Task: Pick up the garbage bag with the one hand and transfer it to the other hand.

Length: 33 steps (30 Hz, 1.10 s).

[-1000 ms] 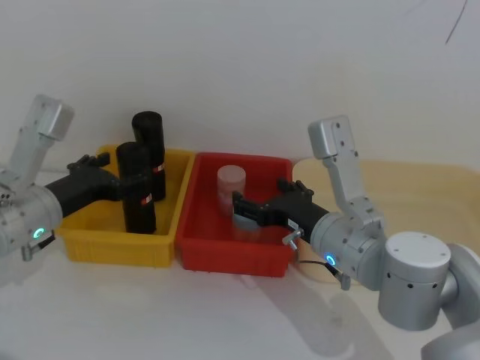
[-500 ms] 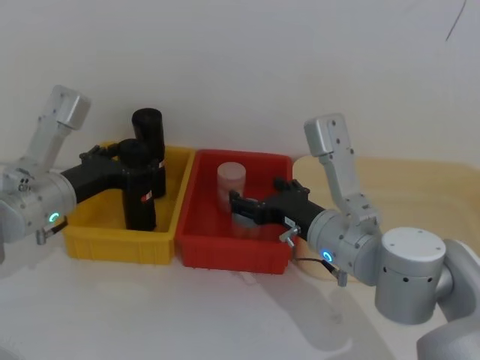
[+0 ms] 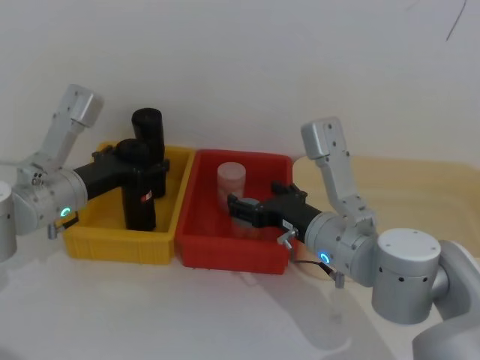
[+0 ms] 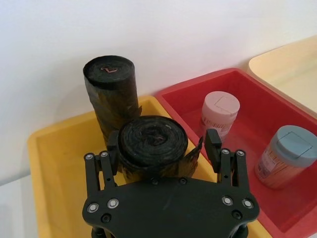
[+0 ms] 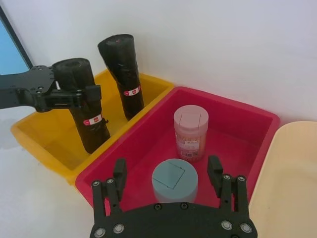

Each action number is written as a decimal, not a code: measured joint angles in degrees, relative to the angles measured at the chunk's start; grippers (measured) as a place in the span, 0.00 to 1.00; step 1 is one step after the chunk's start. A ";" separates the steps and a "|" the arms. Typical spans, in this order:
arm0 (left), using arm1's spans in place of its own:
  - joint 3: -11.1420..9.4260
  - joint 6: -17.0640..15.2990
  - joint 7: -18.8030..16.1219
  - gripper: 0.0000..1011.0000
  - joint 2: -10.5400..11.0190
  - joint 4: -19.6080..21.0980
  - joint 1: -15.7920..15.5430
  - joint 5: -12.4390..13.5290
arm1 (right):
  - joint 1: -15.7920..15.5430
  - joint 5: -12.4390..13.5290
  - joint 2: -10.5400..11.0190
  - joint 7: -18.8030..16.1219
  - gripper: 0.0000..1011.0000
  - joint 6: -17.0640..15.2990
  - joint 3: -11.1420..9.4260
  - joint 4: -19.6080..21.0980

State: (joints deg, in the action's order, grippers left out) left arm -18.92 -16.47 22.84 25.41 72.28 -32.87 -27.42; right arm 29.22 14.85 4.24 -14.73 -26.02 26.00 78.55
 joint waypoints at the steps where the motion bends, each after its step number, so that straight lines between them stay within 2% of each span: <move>1: -0.12 0.07 0.19 0.99 -0.10 -0.36 -0.24 0.03 | 0.02 -0.02 -0.02 -0.04 0.99 0.00 -0.01 -0.08; 24: -0.85 0.42 1.36 0.99 -0.79 -2.58 -1.77 0.21 | 0.32 -1.74 -0.76 -0.72 0.99 0.43 0.74 -2.52; 33: -0.92 0.46 1.46 0.99 -0.84 -2.80 -1.91 0.22 | 0.60 -2.59 -1.28 -1.04 0.99 2.04 1.08 -4.01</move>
State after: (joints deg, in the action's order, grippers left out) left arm -19.84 -16.01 24.30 24.57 69.48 -34.78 -27.20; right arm 29.82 12.26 2.96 -15.77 -23.98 27.07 74.53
